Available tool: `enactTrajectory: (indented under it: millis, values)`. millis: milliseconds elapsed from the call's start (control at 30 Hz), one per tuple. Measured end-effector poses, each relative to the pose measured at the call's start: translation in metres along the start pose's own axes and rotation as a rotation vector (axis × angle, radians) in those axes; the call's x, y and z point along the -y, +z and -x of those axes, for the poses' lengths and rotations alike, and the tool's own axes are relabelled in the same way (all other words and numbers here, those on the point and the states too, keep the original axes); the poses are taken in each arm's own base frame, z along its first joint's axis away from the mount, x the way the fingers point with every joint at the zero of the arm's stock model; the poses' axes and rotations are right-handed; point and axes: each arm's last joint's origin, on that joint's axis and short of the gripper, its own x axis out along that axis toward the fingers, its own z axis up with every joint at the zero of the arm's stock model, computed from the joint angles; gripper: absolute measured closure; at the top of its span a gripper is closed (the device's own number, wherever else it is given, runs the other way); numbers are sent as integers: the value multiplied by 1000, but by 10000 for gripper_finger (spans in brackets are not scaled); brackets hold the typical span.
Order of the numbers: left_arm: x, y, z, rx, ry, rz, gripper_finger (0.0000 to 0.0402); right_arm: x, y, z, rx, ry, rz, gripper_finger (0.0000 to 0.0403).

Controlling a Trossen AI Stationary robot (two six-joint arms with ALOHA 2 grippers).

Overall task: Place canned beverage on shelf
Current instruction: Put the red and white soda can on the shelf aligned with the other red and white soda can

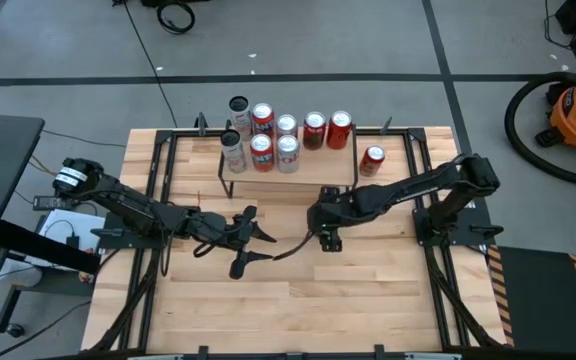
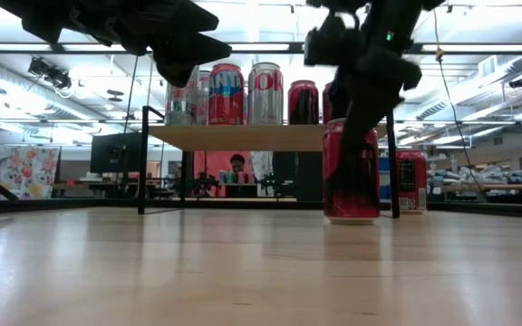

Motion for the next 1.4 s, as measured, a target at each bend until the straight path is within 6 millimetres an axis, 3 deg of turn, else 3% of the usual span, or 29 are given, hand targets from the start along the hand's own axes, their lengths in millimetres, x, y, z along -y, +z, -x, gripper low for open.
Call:
enactTrajectory:
  millis: [233, 433, 533, 800, 1067, 1300, 1400]
  values:
    - [0, -2, -2, -8, 1, -1, 189, 0, -3, -29, -96, 18, 20, 39]
    - [0, -3, -3, -4, 1, -9, 189, 6, -2, -33, -99, 41, -2, 85]
    - [0, -3, -3, -4, 2, -9, 189, 9, -3, -29, -102, 51, -5, 88]
    - [-2, -9, -3, -76, 13, 10, 189, 22, 21, 2, -54, 48, 28, 81]
    - [-4, -10, -3, -86, 22, 18, 189, 46, 56, 53, 25, 36, 61, 82]
    - [-4, -10, -3, -86, 22, 18, 189, 69, 71, 89, 63, 8, 58, 82]
    - [-4, -10, -3, -86, 22, 18, 189, 85, 71, 94, 64, -10, 49, 82]
